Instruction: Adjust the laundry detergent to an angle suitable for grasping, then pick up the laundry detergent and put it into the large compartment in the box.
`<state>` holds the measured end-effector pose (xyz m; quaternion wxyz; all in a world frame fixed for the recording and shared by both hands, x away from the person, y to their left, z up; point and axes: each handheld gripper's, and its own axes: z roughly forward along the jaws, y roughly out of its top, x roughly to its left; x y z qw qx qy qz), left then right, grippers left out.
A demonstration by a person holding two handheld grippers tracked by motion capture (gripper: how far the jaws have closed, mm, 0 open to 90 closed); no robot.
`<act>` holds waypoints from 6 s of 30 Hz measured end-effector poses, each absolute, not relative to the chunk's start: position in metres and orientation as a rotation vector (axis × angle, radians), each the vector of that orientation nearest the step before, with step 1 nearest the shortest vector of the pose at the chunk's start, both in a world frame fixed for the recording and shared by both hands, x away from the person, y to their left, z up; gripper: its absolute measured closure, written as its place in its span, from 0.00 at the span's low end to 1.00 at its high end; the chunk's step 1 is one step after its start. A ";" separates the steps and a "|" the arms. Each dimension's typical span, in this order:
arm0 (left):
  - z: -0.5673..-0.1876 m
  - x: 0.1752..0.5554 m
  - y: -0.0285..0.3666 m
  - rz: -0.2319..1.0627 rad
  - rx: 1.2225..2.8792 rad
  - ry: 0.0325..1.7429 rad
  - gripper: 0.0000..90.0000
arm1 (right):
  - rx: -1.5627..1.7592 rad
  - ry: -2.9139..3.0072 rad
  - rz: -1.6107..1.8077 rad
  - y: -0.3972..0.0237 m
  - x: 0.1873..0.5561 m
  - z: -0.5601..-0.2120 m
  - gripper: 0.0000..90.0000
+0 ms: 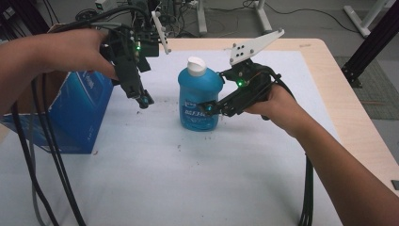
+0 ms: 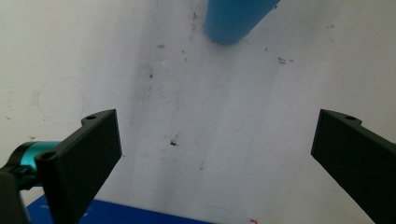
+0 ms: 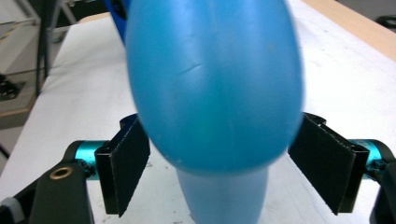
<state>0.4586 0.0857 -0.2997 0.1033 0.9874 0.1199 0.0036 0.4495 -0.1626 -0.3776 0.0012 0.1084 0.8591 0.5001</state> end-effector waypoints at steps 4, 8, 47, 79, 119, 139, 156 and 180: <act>-0.299 0.458 0.086 0.012 2.912 0.356 0.02 | 0.368 2.674 1.563 -0.166 0.449 -0.374 0.22; -0.299 0.458 0.087 0.012 2.910 0.362 0.02 | 0.348 2.685 1.602 -0.169 0.450 -0.372 0.22; -0.294 0.453 0.089 0.039 2.894 0.358 0.02 | 0.766 2.719 0.876 -0.269 0.468 -0.277 0.01; -0.299 0.439 0.091 0.026 2.899 0.398 0.02 | 0.343 2.909 0.497 -0.226 0.521 -0.261 0.03; -0.283 0.403 0.094 0.002 2.905 0.362 0.02 | 0.285 2.928 0.466 -0.209 0.527 -0.254 0.03; -0.257 0.416 0.084 0.029 2.860 0.309 0.02 | 0.259 2.964 0.448 -0.203 0.528 -0.261 0.03; -0.230 0.433 0.041 0.038 2.839 0.130 0.02 | 0.251 2.988 0.470 -0.201 0.528 -0.261 0.03; -0.247 0.463 0.004 -0.012 2.850 0.026 0.02 | 0.241 2.998 0.480 -0.203 0.531 -0.263 0.03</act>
